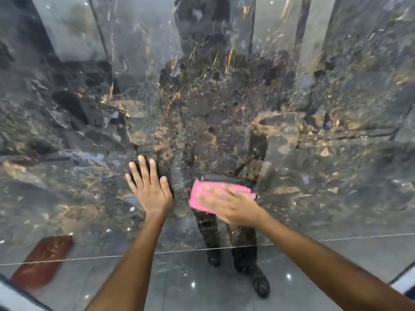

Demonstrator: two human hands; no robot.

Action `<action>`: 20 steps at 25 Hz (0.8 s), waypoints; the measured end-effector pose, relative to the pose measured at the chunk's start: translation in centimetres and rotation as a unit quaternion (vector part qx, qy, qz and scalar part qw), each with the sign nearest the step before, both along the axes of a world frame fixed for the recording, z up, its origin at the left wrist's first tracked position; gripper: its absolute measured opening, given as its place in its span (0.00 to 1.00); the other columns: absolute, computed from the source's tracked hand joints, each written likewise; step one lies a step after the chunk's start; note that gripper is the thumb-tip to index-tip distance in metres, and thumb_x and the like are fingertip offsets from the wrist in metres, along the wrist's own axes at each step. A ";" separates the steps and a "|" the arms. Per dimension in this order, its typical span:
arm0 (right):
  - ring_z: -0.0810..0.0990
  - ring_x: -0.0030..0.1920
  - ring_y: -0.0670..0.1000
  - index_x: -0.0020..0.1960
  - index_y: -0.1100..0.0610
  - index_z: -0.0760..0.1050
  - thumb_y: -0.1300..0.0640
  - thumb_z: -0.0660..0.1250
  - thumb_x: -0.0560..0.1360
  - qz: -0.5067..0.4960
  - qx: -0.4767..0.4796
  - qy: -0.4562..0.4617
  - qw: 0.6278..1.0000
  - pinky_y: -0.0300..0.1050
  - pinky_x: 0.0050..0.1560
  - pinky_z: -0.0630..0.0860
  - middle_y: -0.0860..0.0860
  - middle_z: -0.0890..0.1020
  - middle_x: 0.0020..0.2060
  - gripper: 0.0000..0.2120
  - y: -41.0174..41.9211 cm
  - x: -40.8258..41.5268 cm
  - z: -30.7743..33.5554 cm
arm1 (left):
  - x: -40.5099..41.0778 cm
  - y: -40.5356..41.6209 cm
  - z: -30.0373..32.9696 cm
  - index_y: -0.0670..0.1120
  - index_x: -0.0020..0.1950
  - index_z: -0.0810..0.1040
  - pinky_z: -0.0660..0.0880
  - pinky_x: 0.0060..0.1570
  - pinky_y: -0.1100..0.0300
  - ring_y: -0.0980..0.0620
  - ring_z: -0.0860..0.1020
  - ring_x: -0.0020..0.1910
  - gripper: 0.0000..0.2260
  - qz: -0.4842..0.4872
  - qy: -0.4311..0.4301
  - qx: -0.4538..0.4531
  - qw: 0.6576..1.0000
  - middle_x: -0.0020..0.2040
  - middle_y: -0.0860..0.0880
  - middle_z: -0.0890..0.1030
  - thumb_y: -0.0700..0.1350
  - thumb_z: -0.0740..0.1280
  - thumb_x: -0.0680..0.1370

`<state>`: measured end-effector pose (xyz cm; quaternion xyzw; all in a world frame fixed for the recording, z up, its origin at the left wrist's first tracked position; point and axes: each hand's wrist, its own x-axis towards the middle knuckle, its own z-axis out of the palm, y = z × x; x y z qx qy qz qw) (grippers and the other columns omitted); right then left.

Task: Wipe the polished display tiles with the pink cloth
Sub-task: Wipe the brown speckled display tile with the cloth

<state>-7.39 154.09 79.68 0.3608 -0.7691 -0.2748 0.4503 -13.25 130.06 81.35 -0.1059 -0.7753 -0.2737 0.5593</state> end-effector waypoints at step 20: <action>0.46 0.77 0.46 0.73 0.50 0.62 0.62 0.62 0.72 0.046 -0.117 -0.138 0.982 0.48 0.76 0.44 0.46 0.55 0.77 0.29 5.3 3.3 1.2 | -0.4 0.2 -0.7 0.52 0.80 0.48 0.43 0.77 0.48 0.50 0.44 0.79 0.23 -0.004 0.040 -0.002 0.999 0.80 0.56 0.44 0.51 0.44 0.84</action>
